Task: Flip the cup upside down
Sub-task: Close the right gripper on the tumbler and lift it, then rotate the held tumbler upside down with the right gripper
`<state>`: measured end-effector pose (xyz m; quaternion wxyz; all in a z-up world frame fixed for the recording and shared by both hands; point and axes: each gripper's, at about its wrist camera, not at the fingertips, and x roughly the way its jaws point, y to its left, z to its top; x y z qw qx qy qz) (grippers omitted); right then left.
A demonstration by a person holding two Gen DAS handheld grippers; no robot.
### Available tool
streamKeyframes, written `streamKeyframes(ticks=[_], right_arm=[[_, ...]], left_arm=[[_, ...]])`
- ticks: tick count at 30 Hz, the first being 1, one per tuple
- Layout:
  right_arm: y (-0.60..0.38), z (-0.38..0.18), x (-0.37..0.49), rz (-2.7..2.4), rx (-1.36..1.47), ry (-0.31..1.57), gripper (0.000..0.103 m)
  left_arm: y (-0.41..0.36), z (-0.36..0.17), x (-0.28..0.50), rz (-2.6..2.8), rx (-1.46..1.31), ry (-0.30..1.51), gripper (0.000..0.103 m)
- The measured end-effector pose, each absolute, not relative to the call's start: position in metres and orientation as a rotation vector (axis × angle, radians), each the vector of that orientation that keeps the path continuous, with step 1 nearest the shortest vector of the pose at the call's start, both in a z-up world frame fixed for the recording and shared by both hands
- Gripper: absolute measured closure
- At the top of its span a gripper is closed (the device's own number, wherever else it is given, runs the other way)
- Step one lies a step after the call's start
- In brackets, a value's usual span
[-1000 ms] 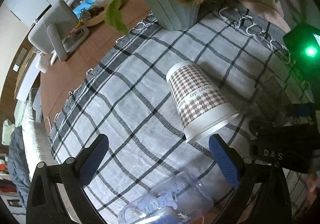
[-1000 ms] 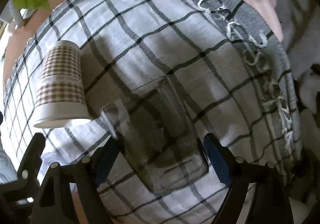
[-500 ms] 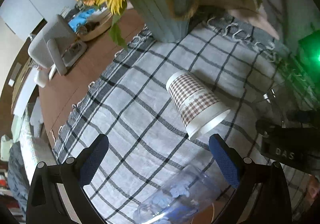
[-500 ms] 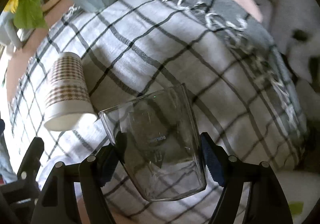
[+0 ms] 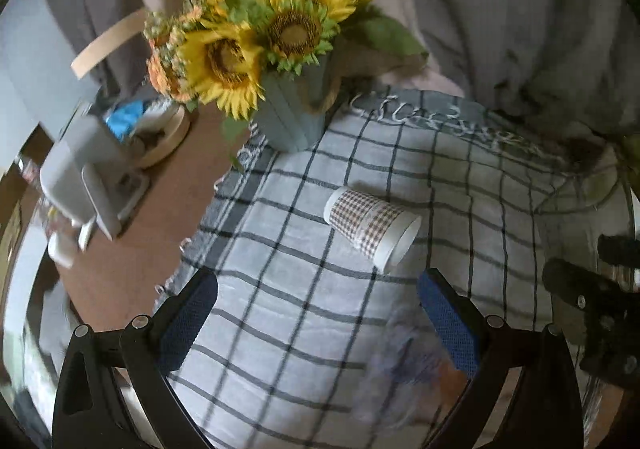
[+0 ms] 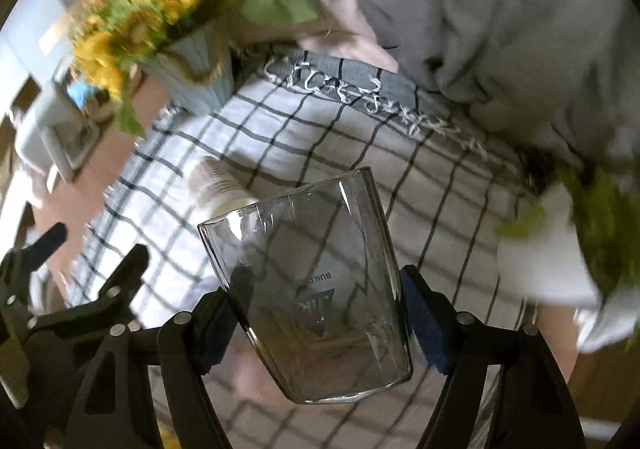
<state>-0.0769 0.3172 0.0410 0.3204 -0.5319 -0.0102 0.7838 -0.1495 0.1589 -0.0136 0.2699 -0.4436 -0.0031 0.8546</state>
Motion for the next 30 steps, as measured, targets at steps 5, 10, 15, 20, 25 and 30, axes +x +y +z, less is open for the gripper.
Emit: streamKeyframes(ticks=[5, 10, 15, 20, 25, 30], right_arm=[[0.268, 0.031, -0.045, 2.052, -1.274, 0.085, 0.028], [0.230, 0.001, -0.015, 2.016, -1.197, 0.253, 0.028], [0.207, -0.037, 0.011, 1.953, -1.163, 0.404, 0.028], [0.202, -0.076, 0.033, 1.864, -1.163, 0.523, 0.028], [0.206, -0.099, 0.051, 1.792, -1.182, 0.568, 0.028], [0.215, -0.112, 0.063, 1.742, -1.195, 0.582, 0.028]], left_arm=[[0.122, -0.022, -0.138, 2.262, -1.076, 0.080, 0.001], [0.095, -0.045, -0.121, 2.186, -1.038, 0.142, 0.001], [0.084, -0.074, -0.106, 2.108, -1.055, 0.181, 0.001], [0.084, -0.099, -0.092, 2.033, -1.090, 0.229, 0.001], [0.091, -0.122, -0.084, 1.964, -1.139, 0.251, 0.001], [0.100, -0.136, -0.075, 1.934, -1.170, 0.274, 0.001]])
